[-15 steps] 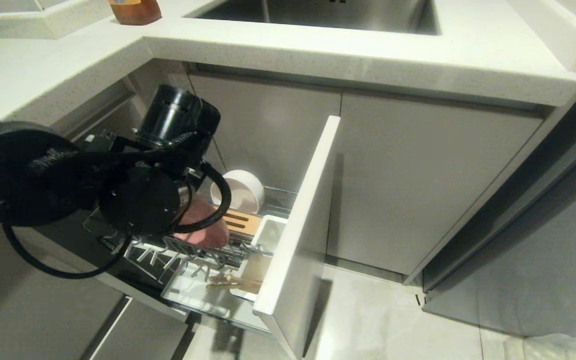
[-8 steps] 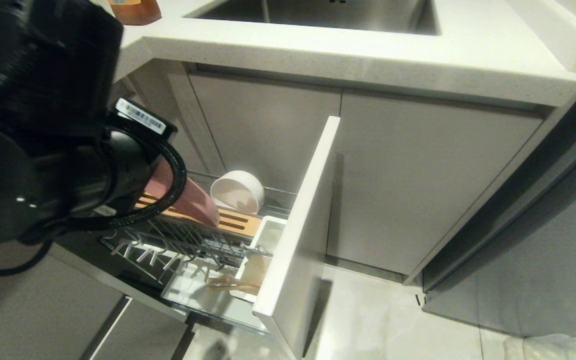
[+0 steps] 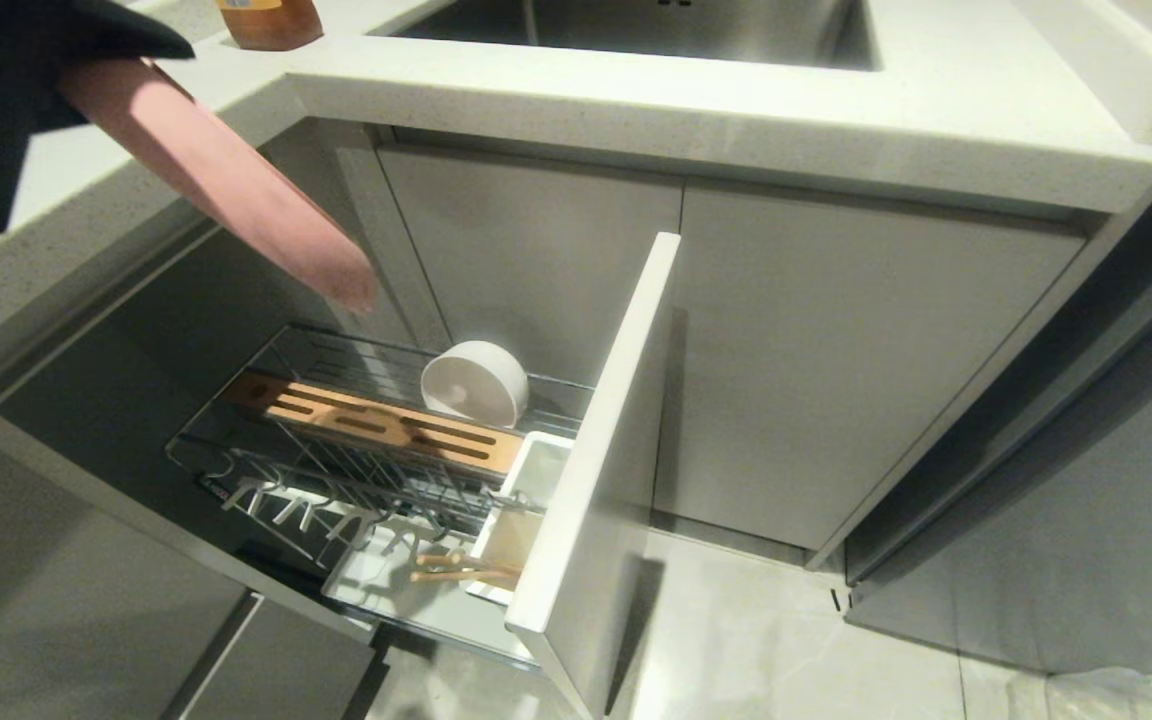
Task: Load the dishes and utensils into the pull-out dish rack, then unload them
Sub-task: Take the plate out of the cupboard
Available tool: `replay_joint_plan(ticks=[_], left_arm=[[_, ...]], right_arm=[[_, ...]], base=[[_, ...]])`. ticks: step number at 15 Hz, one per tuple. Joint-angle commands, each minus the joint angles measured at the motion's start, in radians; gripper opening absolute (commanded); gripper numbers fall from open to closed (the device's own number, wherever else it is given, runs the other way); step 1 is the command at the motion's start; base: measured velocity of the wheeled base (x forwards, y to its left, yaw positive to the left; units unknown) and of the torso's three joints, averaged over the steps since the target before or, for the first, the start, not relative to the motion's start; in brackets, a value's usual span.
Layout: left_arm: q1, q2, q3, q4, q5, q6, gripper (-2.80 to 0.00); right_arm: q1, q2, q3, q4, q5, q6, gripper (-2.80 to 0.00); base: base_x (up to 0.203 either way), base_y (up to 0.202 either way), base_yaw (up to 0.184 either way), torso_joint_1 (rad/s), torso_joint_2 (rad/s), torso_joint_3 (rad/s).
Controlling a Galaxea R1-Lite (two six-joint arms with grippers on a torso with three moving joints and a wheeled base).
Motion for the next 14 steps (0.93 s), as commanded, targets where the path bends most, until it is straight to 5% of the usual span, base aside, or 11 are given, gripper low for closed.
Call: replay_joint_plan(ticks=[1, 4, 8, 14], left_arm=[[-0.009, -0.031, -0.119, -0.002, 0.009, 0.164, -2.80], [0.014, -0.044, -0.260, -0.003, 0.019, 0.361, -2.80], [0.213, -0.045, -0.321, -0.004, 0.037, 0.656, -2.80], [0.587, -0.011, -0.324, 0.009, 0.035, 0.853, -2.80]], right_arm=[[0.000, 0.000, 0.000, 0.000, 0.000, 0.000, -2.80], [0.000, 0.000, 0.000, 0.001, 0.001, 0.000, -2.80], [0.000, 0.000, 0.000, 0.000, 0.001, 0.000, -2.80], [0.000, 0.000, 0.000, 0.001, 0.001, 0.000, -2.80]], base=[[0.000, 0.000, 0.000, 0.000, 0.00, 0.000], [0.000, 0.000, 0.000, 0.000, 0.00, 0.000], [0.000, 0.000, 0.000, 0.000, 0.00, 0.000], [0.000, 0.000, 0.000, 0.000, 0.00, 0.000]])
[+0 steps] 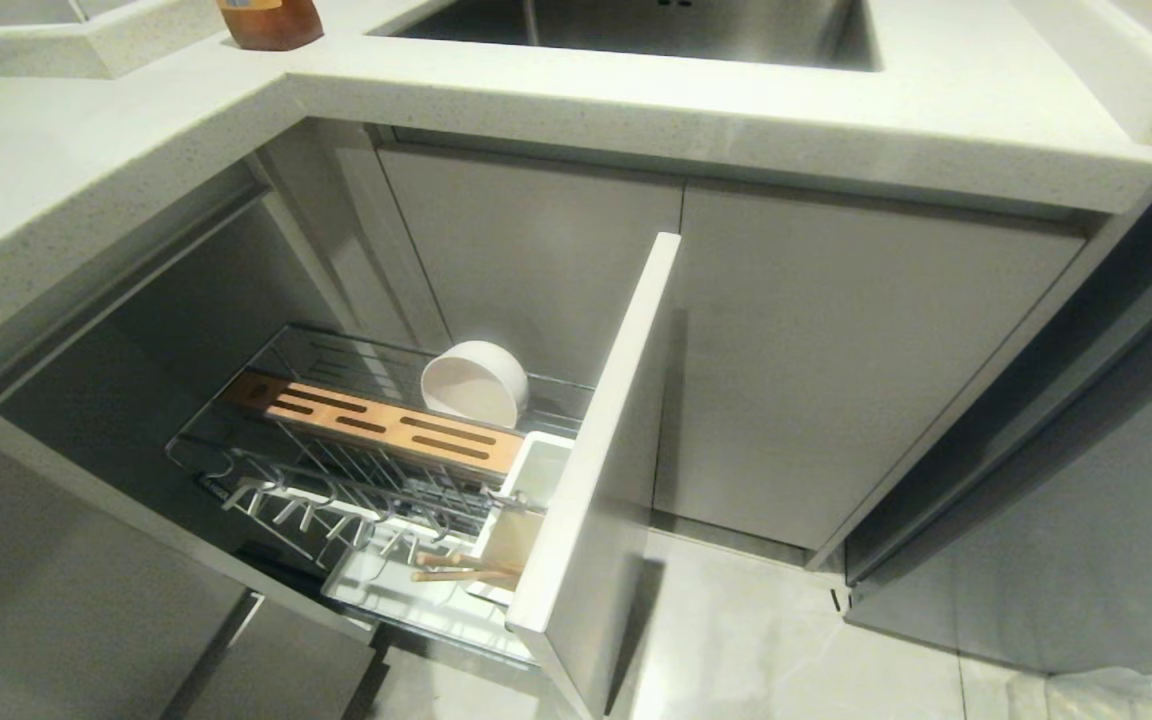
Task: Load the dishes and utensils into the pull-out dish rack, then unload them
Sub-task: Take the plate out of the cupboard, then take the bowl out of the cupboard
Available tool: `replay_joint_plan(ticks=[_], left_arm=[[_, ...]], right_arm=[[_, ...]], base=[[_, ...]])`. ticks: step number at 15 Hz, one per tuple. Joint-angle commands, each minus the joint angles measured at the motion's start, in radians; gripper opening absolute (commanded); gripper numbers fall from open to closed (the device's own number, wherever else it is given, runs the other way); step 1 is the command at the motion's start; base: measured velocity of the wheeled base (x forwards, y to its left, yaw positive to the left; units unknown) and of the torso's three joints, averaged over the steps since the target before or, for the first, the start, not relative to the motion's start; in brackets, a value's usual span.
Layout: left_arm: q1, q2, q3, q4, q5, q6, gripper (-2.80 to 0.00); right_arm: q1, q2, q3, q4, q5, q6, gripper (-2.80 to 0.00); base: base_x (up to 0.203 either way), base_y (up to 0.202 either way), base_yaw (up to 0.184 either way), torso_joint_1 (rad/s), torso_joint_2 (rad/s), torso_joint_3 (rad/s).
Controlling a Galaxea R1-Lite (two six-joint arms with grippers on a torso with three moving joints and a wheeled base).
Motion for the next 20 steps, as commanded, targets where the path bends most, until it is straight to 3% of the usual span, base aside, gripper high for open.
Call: replay_joint_plan(ticks=[1, 3, 7, 10, 12, 17, 20], left_arm=[[0.143, 0.043, -0.001, 0.004, 0.006, 0.017, -2.80], [0.271, 0.080, -0.001, 0.025, 0.005, 0.018, -2.80], [0.483, 0.161, -0.002, 0.204, 0.010, 0.012, -2.80], [0.571, 0.214, -0.003, 0.338, 0.034, 0.027, -2.80], [0.607, 0.235, -0.003, 0.383, 0.045, 0.049, -2.80], [0.613, 0.267, -0.002, 0.393, 0.040, 0.179, -2.80], [0.614, 0.279, -0.002, 0.438, 0.029, 0.199, -2.80]], right_arm=[[0.000, 0.000, 0.000, 0.001, 0.000, 0.000, -2.80], [0.000, 0.000, 0.000, 0.001, 0.001, 0.000, -2.80], [0.000, 0.000, 0.000, 0.000, 0.001, 0.000, -2.80], [0.000, 0.000, 0.000, 0.001, 0.000, 0.000, -2.80], [0.000, 0.000, 0.000, 0.001, 0.000, 0.000, -2.80], [0.000, 0.000, 0.000, 0.000, 0.000, 0.000, -2.80], [0.000, 0.000, 0.000, 0.000, 0.001, 0.000, -2.80]], base=[[0.000, 0.000, 0.000, 0.000, 0.00, 0.000], [0.000, 0.000, 0.000, 0.000, 0.00, 0.000], [0.000, 0.000, 0.000, 0.000, 0.00, 0.000], [0.000, 0.000, 0.000, 0.000, 0.00, 0.000], [0.000, 0.000, 0.000, 0.000, 0.00, 0.000], [0.000, 0.000, 0.000, 0.000, 0.00, 0.000], [0.000, 0.000, 0.000, 0.000, 0.00, 0.000]])
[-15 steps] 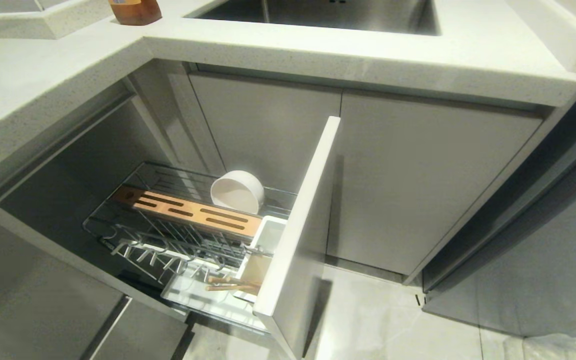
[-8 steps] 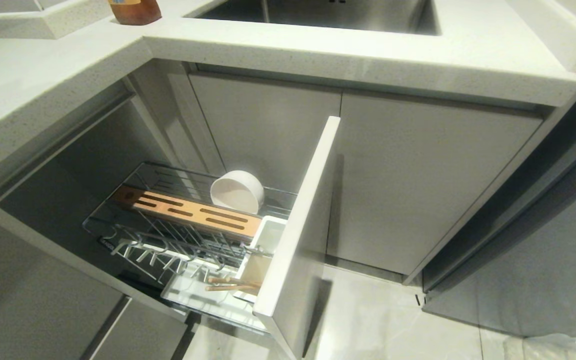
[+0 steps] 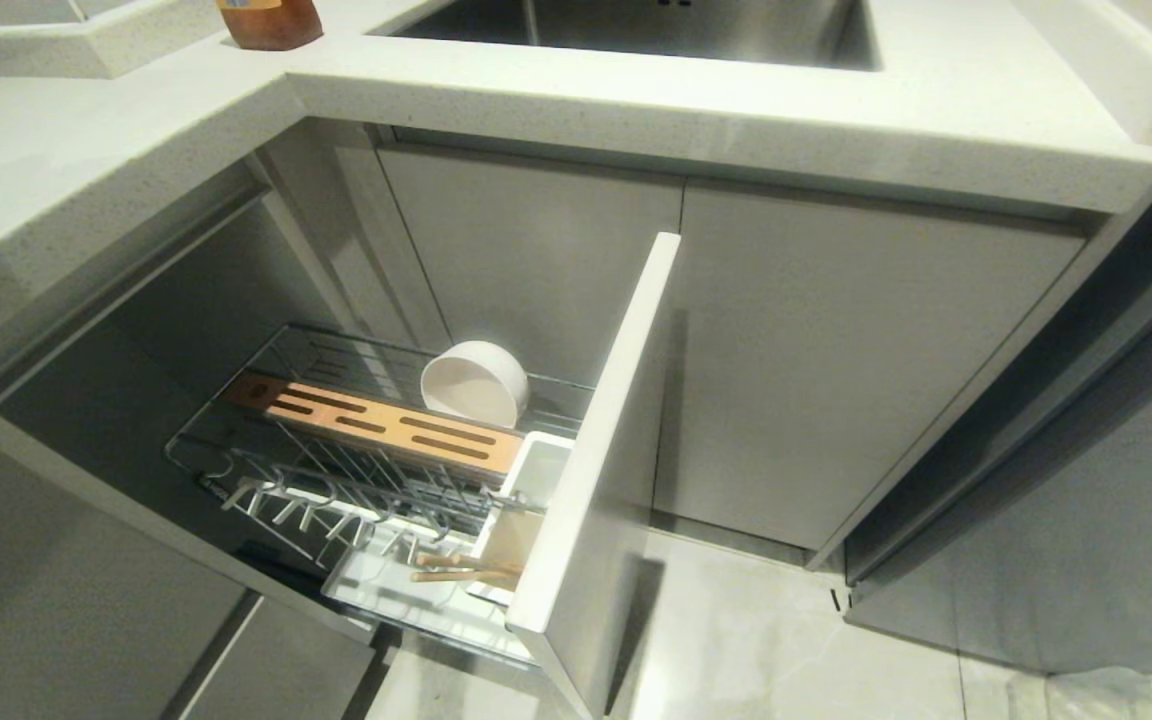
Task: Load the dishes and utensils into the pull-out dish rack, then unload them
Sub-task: Take the bowl out of the cupboard
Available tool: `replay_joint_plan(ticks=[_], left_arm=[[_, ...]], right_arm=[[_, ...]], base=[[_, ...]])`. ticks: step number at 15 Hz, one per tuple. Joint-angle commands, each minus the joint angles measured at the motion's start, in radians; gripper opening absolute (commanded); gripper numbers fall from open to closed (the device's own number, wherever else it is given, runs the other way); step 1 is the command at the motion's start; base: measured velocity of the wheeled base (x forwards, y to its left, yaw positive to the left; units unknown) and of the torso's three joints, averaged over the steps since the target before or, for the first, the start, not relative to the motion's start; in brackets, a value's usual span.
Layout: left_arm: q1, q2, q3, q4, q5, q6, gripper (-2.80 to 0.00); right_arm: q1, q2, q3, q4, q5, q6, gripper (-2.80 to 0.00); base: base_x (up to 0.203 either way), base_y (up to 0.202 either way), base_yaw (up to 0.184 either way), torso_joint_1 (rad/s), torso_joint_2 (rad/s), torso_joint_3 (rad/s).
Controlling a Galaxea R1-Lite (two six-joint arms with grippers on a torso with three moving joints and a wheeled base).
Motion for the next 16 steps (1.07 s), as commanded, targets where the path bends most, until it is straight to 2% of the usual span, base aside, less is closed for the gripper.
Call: replay_joint_plan(ticks=[1, 6, 16], left_arm=[[0.010, 0.015, 0.000, 0.052, -0.009, 0.002, -2.80], [0.040, 0.020, 0.005, 0.100, -0.071, -0.001, -2.80], [0.052, 0.007, 0.025, 0.095, -0.085, -0.012, -2.80]], right_arm=[[0.000, 0.000, 0.000, 0.000, 0.000, 0.000, -2.80], [0.000, 0.000, 0.000, 0.001, -0.001, 0.000, -2.80], [0.000, 0.000, 0.000, 0.000, 0.000, 0.000, -2.80]], base=[[0.000, 0.000, 0.000, 0.000, 0.00, 0.000], [0.000, 0.000, 0.000, 0.000, 0.00, 0.000], [0.000, 0.000, 0.000, 0.000, 0.00, 0.000]])
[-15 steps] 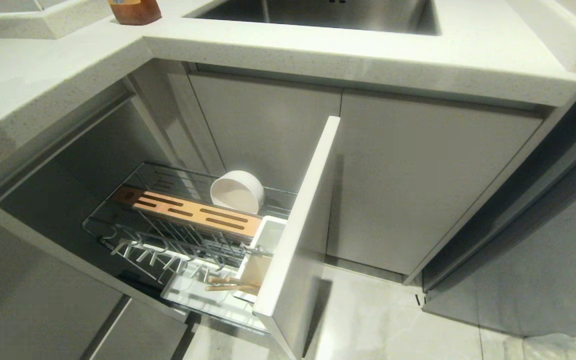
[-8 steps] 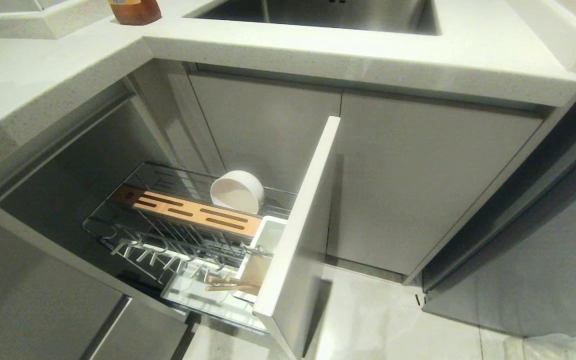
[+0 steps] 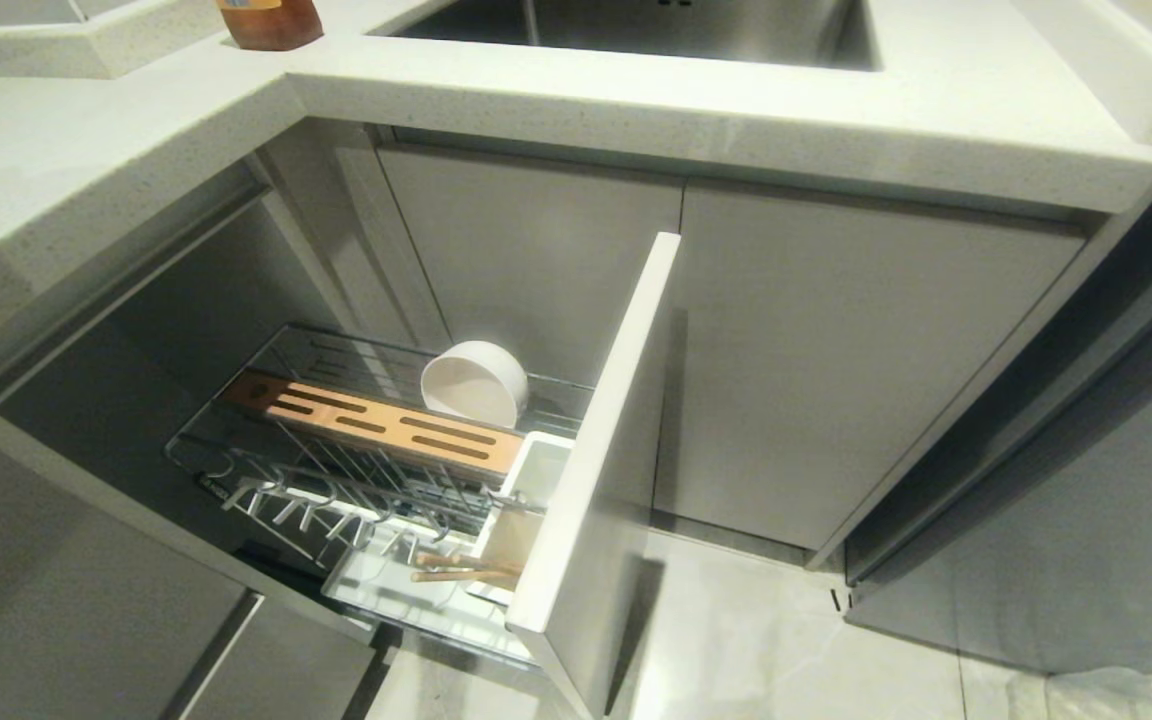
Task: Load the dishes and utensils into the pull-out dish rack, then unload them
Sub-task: Take the bowl out of the cupboard
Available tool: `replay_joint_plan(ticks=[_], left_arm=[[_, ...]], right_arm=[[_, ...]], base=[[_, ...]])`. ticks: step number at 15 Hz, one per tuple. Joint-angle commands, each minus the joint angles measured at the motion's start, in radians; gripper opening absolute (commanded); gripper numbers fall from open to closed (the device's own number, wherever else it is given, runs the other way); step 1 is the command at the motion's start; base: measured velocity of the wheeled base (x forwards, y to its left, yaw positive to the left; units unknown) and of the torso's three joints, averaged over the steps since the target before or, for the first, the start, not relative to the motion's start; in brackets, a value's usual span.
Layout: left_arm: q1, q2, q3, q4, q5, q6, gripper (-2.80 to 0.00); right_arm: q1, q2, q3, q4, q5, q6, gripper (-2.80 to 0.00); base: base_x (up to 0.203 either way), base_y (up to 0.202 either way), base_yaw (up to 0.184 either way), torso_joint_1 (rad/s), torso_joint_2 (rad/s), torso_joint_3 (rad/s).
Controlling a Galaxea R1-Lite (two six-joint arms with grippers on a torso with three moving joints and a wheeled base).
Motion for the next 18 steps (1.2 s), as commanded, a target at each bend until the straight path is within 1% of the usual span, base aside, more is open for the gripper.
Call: replay_joint_plan(ticks=[1, 3, 4, 9, 11, 14, 17, 18], left_arm=[[0.000, -0.008, -0.008, 0.003, 0.002, 0.000, -2.80], [0.000, -0.014, -0.008, 0.003, 0.001, 0.000, -2.80], [0.000, -0.016, -0.008, 0.003, 0.002, 0.000, 0.00], [-0.014, -0.021, -0.009, 0.000, 0.000, -0.023, 0.00], [-0.034, -0.031, -0.014, -0.013, -0.018, -0.049, 0.00], [-0.062, -0.051, -0.028, -0.021, -0.101, -0.119, 0.00], [-0.071, -0.077, -0.028, -0.021, -0.236, -0.233, 0.00], [-0.071, -0.088, -0.028, -0.023, -0.290, -0.268, 0.00]], right_arm=[[0.000, 0.001, 0.000, 0.001, 0.000, 0.000, -2.80], [0.000, 0.001, 0.000, -0.001, 0.000, 0.000, -2.80], [0.000, 0.001, 0.000, -0.001, -0.001, 0.000, -2.80], [0.000, 0.001, 0.000, -0.001, -0.001, 0.000, -2.80], [0.000, 0.001, 0.000, 0.001, 0.000, 0.000, -2.80], [0.000, 0.001, 0.000, 0.001, -0.001, 0.000, -2.80], [0.000, 0.001, 0.000, 0.000, 0.000, 0.000, -2.80], [0.000, 0.001, 0.000, 0.001, -0.001, 0.000, -2.80]], base=[[0.000, 0.000, 0.000, 0.000, 0.00, 0.000], [0.000, 0.000, 0.000, 0.000, 0.00, 0.000], [0.000, 0.000, 0.000, 0.000, 0.00, 0.000], [0.000, 0.000, 0.000, 0.000, 0.00, 0.000], [0.000, 0.000, 0.000, 0.000, 0.00, 0.000], [0.000, 0.000, 0.000, 0.000, 0.00, 0.000], [0.000, 0.000, 0.000, 0.000, 0.00, 0.000], [0.000, 0.000, 0.000, 0.000, 0.00, 0.000]])
